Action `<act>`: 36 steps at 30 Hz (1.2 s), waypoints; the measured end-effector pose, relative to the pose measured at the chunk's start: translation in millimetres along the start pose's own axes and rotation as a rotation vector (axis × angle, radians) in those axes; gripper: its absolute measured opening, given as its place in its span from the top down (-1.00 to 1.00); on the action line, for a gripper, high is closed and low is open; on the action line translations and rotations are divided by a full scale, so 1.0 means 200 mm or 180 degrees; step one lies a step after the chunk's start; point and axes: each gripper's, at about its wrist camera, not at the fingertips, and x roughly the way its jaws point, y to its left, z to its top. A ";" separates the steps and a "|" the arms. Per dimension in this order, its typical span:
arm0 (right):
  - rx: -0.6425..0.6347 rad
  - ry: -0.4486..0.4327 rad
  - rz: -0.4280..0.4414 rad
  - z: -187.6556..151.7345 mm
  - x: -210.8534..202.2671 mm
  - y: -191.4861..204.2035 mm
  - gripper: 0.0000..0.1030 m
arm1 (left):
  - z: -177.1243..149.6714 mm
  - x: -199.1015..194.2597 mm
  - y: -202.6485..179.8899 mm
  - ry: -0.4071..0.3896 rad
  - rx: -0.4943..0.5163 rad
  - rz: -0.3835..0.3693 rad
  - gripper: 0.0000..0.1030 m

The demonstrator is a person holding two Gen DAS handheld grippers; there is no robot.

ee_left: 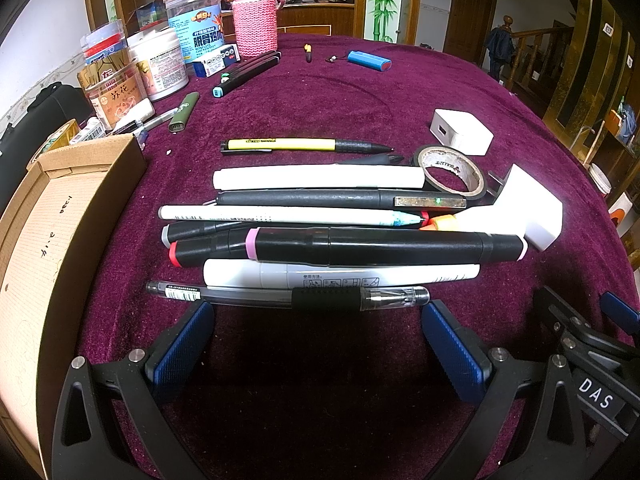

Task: Organize rigid objects

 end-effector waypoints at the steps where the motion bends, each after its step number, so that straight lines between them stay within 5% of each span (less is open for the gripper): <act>1: -0.0003 -0.0002 -0.0003 0.00 0.00 0.00 -0.98 | 0.00 0.00 0.00 -0.0001 0.0000 0.0003 -0.99; 5: -0.0004 0.0004 0.0017 0.00 0.00 0.00 -0.98 | 0.01 0.00 0.00 0.0022 0.0020 -0.0025 -0.99; 10: -0.0153 0.0119 0.0248 0.01 0.00 -0.03 -0.98 | 0.05 0.00 0.01 0.0403 0.0416 -0.0358 -0.99; 17: -0.0173 0.0205 0.0153 0.01 0.00 0.00 -0.98 | -0.03 -0.03 0.01 0.0166 0.0533 -0.0347 -0.99; 25: -0.0173 0.0194 0.0058 -0.01 -0.04 -0.01 -0.98 | -0.03 -0.06 0.03 0.0182 0.0435 -0.0383 -0.99; 30: -0.0096 -0.0445 0.0049 -0.01 -0.29 -0.06 -0.98 | -0.01 -0.23 0.21 -0.0039 0.0102 -0.0595 -1.00; 34: 0.0127 -0.1392 0.0324 0.01 -0.56 -0.07 -0.98 | 0.02 -0.46 0.37 -0.0460 0.0033 -0.0623 -1.00; 36: 0.0176 -0.1099 0.0440 0.08 -0.48 -0.04 -0.98 | 0.04 -0.50 0.48 -0.0493 -0.0092 -0.0739 -1.00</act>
